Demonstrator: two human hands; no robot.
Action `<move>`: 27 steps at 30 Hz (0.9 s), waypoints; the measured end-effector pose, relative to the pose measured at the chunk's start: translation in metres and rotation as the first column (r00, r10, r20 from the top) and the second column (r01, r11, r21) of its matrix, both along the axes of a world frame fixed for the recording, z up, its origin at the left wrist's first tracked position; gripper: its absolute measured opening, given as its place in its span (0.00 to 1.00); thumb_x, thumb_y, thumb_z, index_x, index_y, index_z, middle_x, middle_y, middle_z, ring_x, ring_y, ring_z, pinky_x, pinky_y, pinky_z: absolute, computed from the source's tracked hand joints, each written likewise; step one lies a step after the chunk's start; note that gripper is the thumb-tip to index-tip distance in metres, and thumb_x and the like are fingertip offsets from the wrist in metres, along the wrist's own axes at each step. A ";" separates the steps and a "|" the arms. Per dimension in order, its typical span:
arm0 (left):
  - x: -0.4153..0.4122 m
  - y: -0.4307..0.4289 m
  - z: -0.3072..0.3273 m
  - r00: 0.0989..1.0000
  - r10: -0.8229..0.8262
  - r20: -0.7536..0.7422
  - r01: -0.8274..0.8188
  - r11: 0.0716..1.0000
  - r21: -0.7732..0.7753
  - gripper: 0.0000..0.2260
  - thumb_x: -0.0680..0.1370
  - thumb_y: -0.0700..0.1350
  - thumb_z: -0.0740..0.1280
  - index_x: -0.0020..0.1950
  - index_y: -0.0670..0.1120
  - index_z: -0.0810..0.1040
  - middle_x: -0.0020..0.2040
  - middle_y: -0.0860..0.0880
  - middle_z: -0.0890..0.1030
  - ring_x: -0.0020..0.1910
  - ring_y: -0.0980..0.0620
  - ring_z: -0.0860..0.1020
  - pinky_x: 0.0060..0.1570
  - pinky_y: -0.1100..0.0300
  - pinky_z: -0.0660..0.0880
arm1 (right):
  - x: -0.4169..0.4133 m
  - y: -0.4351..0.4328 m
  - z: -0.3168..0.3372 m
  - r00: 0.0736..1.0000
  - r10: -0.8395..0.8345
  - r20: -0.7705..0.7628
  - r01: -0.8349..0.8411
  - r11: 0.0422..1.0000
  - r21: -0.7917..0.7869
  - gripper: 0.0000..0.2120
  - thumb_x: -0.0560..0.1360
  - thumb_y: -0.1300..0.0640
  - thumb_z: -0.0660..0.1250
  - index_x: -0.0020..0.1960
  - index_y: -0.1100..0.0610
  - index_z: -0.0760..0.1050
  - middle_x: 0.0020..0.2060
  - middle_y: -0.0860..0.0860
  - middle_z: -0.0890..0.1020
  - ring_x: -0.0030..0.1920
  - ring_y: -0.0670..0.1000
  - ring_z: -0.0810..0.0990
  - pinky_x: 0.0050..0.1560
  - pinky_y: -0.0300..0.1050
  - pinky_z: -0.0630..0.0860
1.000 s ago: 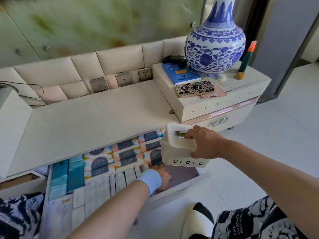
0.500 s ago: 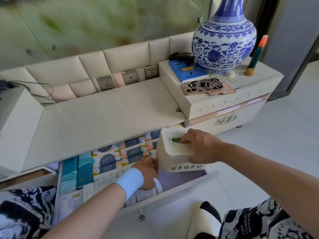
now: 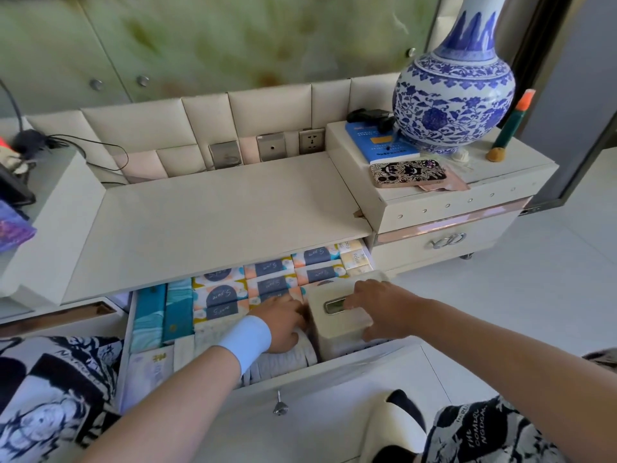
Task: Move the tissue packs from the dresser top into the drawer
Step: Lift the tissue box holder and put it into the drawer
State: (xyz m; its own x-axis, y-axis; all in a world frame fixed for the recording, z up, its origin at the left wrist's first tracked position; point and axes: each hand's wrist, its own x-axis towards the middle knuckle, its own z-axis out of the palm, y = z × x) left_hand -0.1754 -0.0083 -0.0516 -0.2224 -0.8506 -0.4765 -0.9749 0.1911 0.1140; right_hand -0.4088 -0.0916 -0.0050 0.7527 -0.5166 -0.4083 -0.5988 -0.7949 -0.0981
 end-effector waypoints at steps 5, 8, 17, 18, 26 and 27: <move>0.001 0.002 0.001 0.978 0.140 -0.157 -0.145 0.989 -0.020 0.15 0.79 0.45 0.58 0.63 0.52 0.77 0.63 0.51 0.75 0.63 0.49 0.71 0.58 0.55 0.71 | 0.010 0.011 -0.026 0.997 -0.015 -0.082 0.023 0.994 0.103 0.28 0.76 0.42 0.67 0.73 0.49 0.67 0.65 0.50 0.70 0.66 0.53 0.69 0.68 0.51 0.69; -0.002 0.001 0.002 0.942 0.221 -0.253 -0.257 0.959 -0.120 0.10 0.81 0.47 0.58 0.61 0.50 0.73 0.62 0.51 0.74 0.60 0.49 0.73 0.49 0.58 0.68 | 0.011 0.010 -0.033 0.995 -0.053 -0.079 0.063 0.988 0.142 0.24 0.77 0.42 0.64 0.71 0.48 0.70 0.62 0.49 0.72 0.64 0.54 0.71 0.64 0.50 0.71; -0.028 0.010 -0.030 0.998 0.056 -0.002 -0.055 0.996 0.064 0.41 0.78 0.65 0.59 0.80 0.52 0.37 0.79 0.48 0.32 0.79 0.48 0.37 0.77 0.46 0.41 | 0.009 0.019 -0.027 0.998 0.042 0.036 -0.037 0.991 -0.125 0.36 0.74 0.29 0.55 0.74 0.49 0.64 0.71 0.53 0.66 0.69 0.55 0.66 0.69 0.54 0.65; -0.028 0.010 -0.030 0.997 0.068 -0.022 -0.067 0.996 0.056 0.40 0.79 0.64 0.58 0.80 0.52 0.38 0.79 0.48 0.32 0.79 0.48 0.37 0.77 0.47 0.41 | 0.008 0.022 -0.027 0.999 0.037 0.037 -0.034 0.996 -0.083 0.40 0.73 0.27 0.55 0.76 0.49 0.59 0.74 0.53 0.61 0.73 0.56 0.61 0.71 0.56 0.62; -0.007 0.019 0.014 0.970 0.170 -0.175 -0.164 0.985 0.049 0.40 0.65 0.71 0.69 0.73 0.57 0.64 0.73 0.55 0.62 0.72 0.51 0.62 0.69 0.49 0.66 | 0.016 0.044 -0.039 0.985 0.171 0.001 -0.171 0.984 -0.057 0.44 0.72 0.34 0.65 0.79 0.51 0.51 0.78 0.55 0.54 0.76 0.58 0.56 0.73 0.57 0.56; -0.003 0.024 0.016 0.982 0.154 -0.113 -0.144 0.985 0.094 0.42 0.62 0.71 0.71 0.71 0.57 0.64 0.71 0.55 0.64 0.69 0.51 0.64 0.67 0.49 0.69 | 0.020 0.045 -0.040 0.983 0.183 -0.001 -0.183 0.981 -0.067 0.42 0.72 0.36 0.65 0.79 0.51 0.52 0.77 0.55 0.57 0.74 0.58 0.60 0.72 0.56 0.59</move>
State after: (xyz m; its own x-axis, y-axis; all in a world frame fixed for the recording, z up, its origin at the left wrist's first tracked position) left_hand -0.1783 0.0162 -0.0355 -0.1562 -0.8359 -0.5262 -0.9700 0.0294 0.2413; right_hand -0.3889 -0.0468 -0.0448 0.8389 -0.3957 -0.3738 -0.4422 -0.8958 -0.0442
